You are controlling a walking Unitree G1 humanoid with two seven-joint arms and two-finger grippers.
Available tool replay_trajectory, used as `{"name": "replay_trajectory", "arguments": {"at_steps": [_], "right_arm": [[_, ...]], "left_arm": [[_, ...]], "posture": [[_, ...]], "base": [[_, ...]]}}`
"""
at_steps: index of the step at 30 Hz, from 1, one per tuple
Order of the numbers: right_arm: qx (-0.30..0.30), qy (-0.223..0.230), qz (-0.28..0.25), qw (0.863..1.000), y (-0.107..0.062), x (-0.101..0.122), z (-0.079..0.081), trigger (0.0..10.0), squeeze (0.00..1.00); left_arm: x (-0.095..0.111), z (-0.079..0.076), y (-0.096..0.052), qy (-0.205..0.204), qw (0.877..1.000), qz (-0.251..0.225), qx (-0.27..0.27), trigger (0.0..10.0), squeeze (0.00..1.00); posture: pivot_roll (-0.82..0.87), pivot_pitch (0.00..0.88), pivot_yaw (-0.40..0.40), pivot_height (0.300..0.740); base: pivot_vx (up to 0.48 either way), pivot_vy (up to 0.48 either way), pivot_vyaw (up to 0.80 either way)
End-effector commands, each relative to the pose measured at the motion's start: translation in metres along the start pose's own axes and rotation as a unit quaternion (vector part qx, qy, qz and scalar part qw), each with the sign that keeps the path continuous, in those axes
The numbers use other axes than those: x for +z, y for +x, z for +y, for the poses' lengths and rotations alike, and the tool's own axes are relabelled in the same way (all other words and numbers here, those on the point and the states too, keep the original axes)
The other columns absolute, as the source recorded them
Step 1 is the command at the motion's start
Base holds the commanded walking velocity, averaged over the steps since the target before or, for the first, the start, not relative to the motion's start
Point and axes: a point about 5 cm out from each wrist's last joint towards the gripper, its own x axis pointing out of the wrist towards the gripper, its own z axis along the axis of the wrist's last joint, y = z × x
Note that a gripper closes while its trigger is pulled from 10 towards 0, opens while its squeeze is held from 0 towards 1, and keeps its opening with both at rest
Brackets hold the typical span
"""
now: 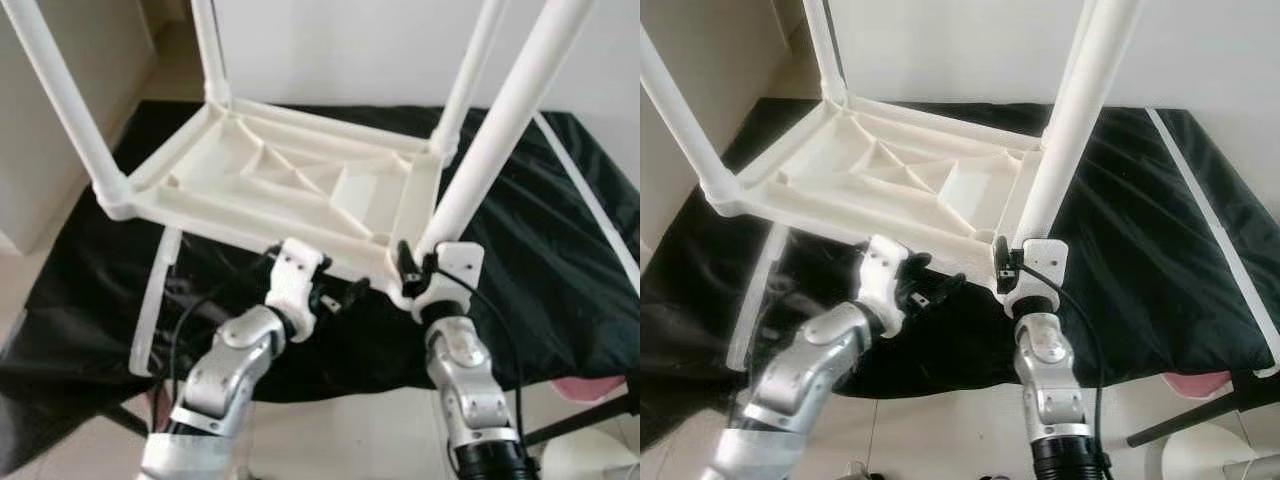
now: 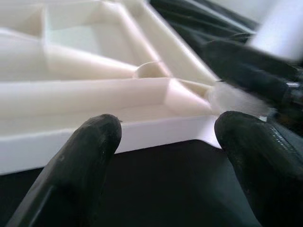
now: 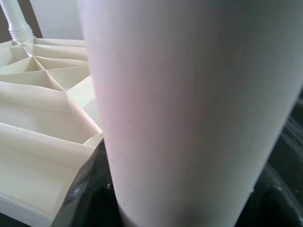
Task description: Building children table
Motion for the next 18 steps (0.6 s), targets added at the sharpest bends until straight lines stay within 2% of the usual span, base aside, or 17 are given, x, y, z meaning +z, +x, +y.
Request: {"name": "replay_trajectory", "arguments": {"at_steps": [1, 6, 8, 9, 15, 17, 18], "right_arm": [[-0.053, 0.012, 0.061, 0.997, -0.010, -0.024, -0.014, 10.0, 0.00], [-0.084, 0.020, 0.053, 0.995, -0.008, -0.022, -0.016, 10.0, 0.00], [-0.062, 0.024, 0.039, 0.997, -0.006, -0.017, -0.014, 10.0, 0.00], [-0.051, 0.029, 0.029, 0.998, -0.006, -0.014, -0.013, 10.0, 1.00], [0.000, 0.039, 0.002, 0.999, -0.001, -0.003, -0.012, 10.0, 1.00], [0.025, 0.039, -0.006, 0.999, 0.000, 0.001, -0.011, 10.0, 1.00], [0.025, 0.039, -0.006, 0.999, 0.000, 0.001, -0.011, 10.0, 1.00]], "left_arm": [[-0.002, 0.000, 0.001, -0.005, 1.000, 0.005, 0.002, 10.0, 0.00], [0.000, 0.002, 0.008, 0.011, 1.000, 0.005, 0.024, 10.0, 0.00], [0.001, 0.007, 0.010, 0.013, 0.999, 0.000, 0.037, 10.0, 0.00], [0.002, 0.010, 0.010, 0.016, 0.999, -0.002, 0.041, 10.0, 0.00], [0.008, 0.017, 0.011, 0.023, 0.999, -0.009, 0.045, 10.0, 0.00], [0.011, 0.020, 0.009, 0.050, 0.998, -0.014, 0.041, 10.0, 0.00], [0.011, 0.020, 0.009, 0.050, 0.998, -0.014, 0.041, 10.0, 0.00]], "posture": [[-0.03, 0.093, -0.014, 0.740], [-0.04, 0.107, 0.006, 0.740], [-0.04, 0.109, 0.010, 0.740], [-0.05, 0.113, 0.009, 0.740], [-0.05, 0.118, 0.001, 0.740], [-0.05, 0.120, -0.001, 0.740], [-0.05, 0.120, -0.001, 0.740]], "base": [[0.000, 0.000, 0.00], [0.000, 0.000, 0.00], [0.000, 0.000, 0.00], [0.000, 0.000, 0.00], [0.000, 0.000, 0.00], [0.000, 0.000, 0.00], [0.000, 0.000, 0.00]]}}
